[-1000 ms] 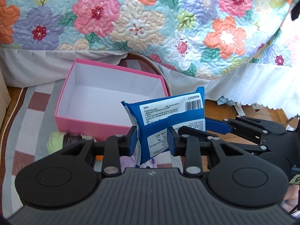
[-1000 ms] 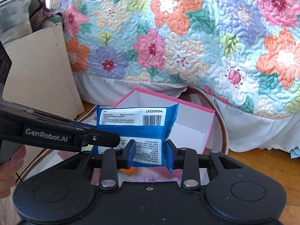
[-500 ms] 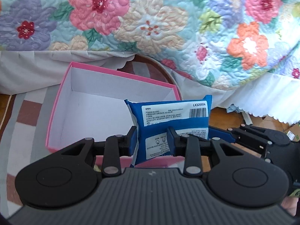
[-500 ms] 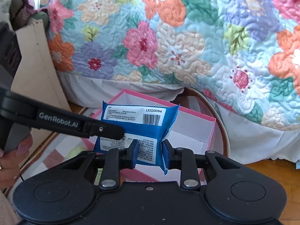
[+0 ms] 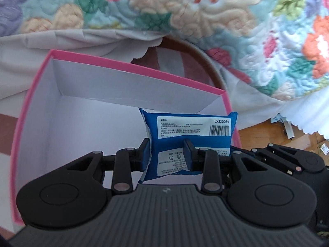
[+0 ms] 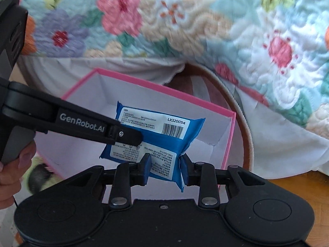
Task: Organize objects
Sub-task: 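Lift the blue wet-wipe pack with the left tool into the pink box, then open the left tool to drop the pack inside the box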
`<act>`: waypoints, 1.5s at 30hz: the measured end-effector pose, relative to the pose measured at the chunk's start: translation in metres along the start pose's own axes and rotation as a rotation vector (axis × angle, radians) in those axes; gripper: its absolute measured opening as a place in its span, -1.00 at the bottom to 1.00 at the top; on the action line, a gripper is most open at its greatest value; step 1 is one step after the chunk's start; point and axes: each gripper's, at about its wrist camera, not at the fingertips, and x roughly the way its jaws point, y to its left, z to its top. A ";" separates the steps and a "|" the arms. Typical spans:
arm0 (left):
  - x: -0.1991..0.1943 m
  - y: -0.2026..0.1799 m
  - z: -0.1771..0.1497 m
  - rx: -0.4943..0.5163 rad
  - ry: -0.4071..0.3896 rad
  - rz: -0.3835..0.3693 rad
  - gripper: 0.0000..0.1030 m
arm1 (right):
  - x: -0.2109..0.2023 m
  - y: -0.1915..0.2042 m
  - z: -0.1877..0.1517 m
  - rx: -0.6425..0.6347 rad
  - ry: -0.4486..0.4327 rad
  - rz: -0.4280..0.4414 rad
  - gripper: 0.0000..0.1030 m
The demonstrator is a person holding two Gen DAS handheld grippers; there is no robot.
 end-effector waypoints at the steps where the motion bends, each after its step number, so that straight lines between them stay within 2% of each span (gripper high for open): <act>1: 0.006 0.000 0.002 -0.001 0.006 0.004 -0.36 | 0.006 -0.002 0.000 0.004 0.012 -0.003 -0.29; 6: 0.030 0.004 0.009 -0.001 0.021 0.015 -0.36 | 0.028 -0.008 0.004 -0.009 0.047 -0.010 -0.28; 13: 0.051 0.013 0.018 -0.030 0.046 -0.001 -0.36 | 0.039 -0.016 0.003 -0.021 0.074 0.039 -0.20; 17: 0.062 0.016 0.018 -0.059 0.061 -0.014 -0.37 | 0.046 -0.017 0.004 -0.051 0.085 0.024 -0.18; 21: 0.072 0.015 0.016 -0.084 0.069 -0.021 -0.37 | 0.056 -0.011 0.008 -0.122 0.106 -0.048 -0.22; 24: 0.075 0.013 0.015 -0.091 0.073 0.003 -0.37 | 0.063 -0.009 0.013 -0.142 0.127 -0.086 -0.26; 26: 0.079 0.014 0.015 -0.118 0.106 0.023 -0.37 | 0.069 -0.003 0.014 -0.187 0.139 -0.130 -0.34; 29: 0.087 0.016 0.016 -0.162 0.143 0.050 -0.39 | 0.074 0.004 0.013 -0.217 0.152 -0.150 -0.37; 34: 0.093 0.010 0.018 -0.178 0.158 0.100 -0.45 | 0.076 0.005 0.013 -0.237 0.128 -0.158 -0.40; 36: 0.095 0.008 0.019 -0.191 0.163 0.118 -0.69 | 0.073 0.004 0.012 -0.255 0.116 -0.164 -0.40; 37: 0.097 0.008 0.019 -0.198 0.174 0.118 -0.72 | 0.069 0.003 0.011 -0.264 0.103 -0.172 -0.40; 39: 0.101 0.006 0.017 -0.211 0.192 0.131 -0.72 | 0.058 -0.001 0.009 -0.247 0.072 -0.165 -0.34; 45: 0.103 -0.006 0.015 -0.186 0.160 0.151 -0.72 | 0.031 -0.015 -0.002 -0.173 0.039 -0.080 -0.35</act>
